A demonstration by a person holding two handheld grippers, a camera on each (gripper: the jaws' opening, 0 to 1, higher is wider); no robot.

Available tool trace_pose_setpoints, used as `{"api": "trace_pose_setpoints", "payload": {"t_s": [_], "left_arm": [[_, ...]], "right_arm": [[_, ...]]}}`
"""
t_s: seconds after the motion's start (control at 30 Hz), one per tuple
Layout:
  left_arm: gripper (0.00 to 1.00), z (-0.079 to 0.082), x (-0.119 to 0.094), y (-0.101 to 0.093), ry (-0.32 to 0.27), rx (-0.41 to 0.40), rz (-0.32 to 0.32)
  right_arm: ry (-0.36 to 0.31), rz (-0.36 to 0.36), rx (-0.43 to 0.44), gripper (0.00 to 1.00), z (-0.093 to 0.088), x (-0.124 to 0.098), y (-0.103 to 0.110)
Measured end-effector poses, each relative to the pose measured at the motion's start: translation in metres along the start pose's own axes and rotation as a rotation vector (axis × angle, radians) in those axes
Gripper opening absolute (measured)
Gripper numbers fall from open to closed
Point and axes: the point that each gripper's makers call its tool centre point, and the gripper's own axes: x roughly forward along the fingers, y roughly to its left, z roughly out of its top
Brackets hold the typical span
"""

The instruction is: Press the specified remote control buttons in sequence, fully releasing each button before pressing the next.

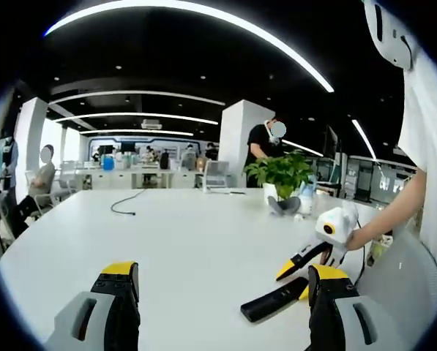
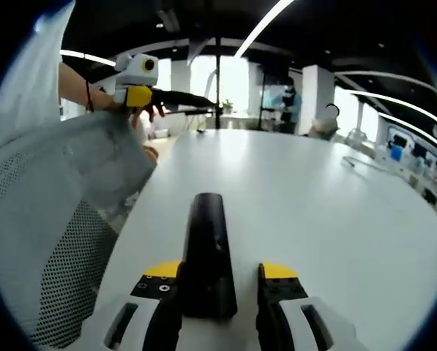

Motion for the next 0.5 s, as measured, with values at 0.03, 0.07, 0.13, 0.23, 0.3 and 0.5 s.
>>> {"api": "trace_pose_setpoints", "payload": {"t_s": [0.03, 0.07, 0.13, 0.23, 0.3, 0.5], "left_arm": [[1.0, 0.001, 0.0, 0.002, -0.009, -0.012, 0.007], [1.0, 0.004, -0.001, 0.004, -0.025, -0.025, 0.015], [1.0, 0.01, -0.001, 0.005, -0.062, -0.002, 0.017], [1.0, 0.013, -0.001, -0.001, -0.082, 0.061, -0.003], [1.0, 0.013, 0.0, -0.005, -0.078, 0.096, -0.012], [1.0, 0.013, 0.001, -0.004, -0.083, 0.09, -0.008]], "right_arm": [[-0.005, 0.003, -0.005, 0.33, -0.001, 0.001, 0.0], [-0.008, 0.006, -0.005, 0.29, -0.002, 0.001, 0.001], [-0.015, 0.005, -0.011, 0.25, 0.0, -0.001, 0.001], [-0.019, 0.006, -0.011, 0.24, 0.0, -0.001, 0.001], [-0.017, 0.01, -0.019, 0.24, 0.0, -0.001, 0.001], [-0.012, 0.016, -0.02, 0.24, 0.001, -0.001, -0.002]]}}
